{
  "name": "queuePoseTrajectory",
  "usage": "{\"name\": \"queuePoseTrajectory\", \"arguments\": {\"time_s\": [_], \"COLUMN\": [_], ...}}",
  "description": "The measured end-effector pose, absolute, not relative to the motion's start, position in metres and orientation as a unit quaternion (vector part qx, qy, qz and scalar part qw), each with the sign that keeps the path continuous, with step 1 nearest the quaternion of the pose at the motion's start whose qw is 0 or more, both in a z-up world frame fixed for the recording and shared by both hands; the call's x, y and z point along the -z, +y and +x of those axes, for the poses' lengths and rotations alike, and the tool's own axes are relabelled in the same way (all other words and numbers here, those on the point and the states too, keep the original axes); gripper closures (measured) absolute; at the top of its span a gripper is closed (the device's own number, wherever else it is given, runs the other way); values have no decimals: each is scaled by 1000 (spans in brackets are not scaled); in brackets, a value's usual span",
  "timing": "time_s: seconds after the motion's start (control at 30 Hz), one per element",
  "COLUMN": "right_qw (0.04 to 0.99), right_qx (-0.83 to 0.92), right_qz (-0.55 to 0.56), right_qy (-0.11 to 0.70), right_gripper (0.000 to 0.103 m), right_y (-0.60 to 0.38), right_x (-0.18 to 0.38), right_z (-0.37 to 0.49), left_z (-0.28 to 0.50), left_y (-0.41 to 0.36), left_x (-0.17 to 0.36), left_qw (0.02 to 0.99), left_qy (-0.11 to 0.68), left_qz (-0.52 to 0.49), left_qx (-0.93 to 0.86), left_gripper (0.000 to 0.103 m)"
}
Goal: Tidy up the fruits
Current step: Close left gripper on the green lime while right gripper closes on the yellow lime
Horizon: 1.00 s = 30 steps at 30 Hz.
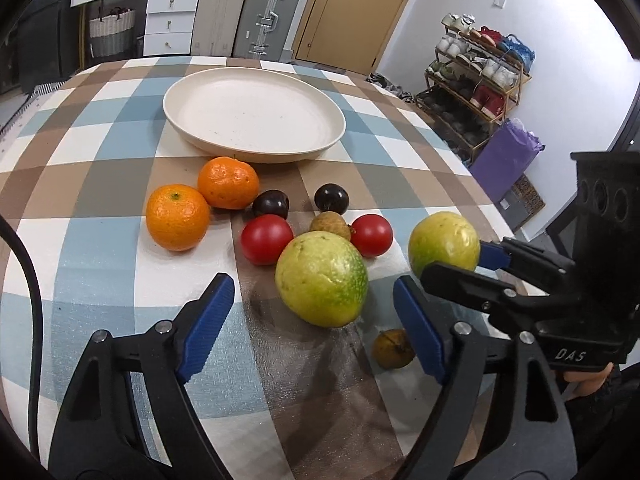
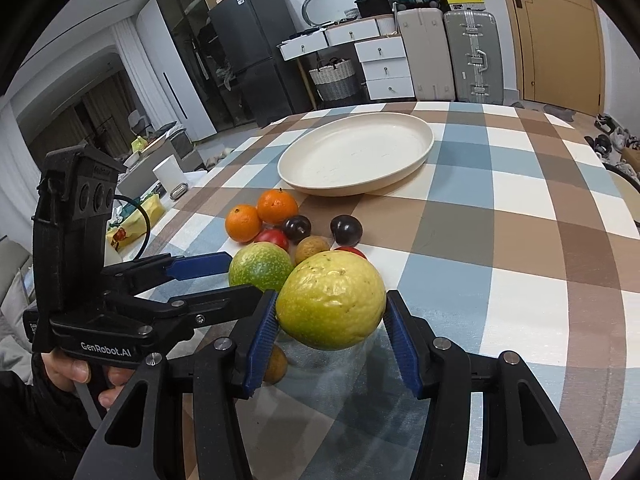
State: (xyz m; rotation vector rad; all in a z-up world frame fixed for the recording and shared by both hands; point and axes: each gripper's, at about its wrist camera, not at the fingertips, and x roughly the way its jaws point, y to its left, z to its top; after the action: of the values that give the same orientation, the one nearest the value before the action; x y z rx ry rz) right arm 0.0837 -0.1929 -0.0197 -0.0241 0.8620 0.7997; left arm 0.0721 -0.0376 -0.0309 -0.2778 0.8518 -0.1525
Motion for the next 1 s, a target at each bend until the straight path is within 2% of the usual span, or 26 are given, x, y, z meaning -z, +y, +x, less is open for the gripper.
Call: {"name": "queuePoseTrajectory", "arguments": {"time_s": [0.13, 0.2, 0.27, 1.0], "right_qw": [835, 836, 836, 837], "right_qx": [-374, -372, -372, -374], "right_qz": [-9, -11, -9, -7], "right_qy": [403, 403, 404, 399], "right_gripper": [49, 49, 49, 49], "right_y": [-196, -196, -196, -193], "right_x": [17, 18, 18, 18], "right_z": [84, 84, 85, 84], "left_z": [75, 75, 74, 44], "left_y": [-43, -45, -45, -34], "left_x": [32, 34, 35, 19], "left_qw": [894, 891, 892, 913], "left_qy": [421, 427, 425, 379], "left_qz": [-132, -130, -134, -124], "left_qx": [73, 77, 81, 87], "left_gripper": [39, 53, 57, 59]}}
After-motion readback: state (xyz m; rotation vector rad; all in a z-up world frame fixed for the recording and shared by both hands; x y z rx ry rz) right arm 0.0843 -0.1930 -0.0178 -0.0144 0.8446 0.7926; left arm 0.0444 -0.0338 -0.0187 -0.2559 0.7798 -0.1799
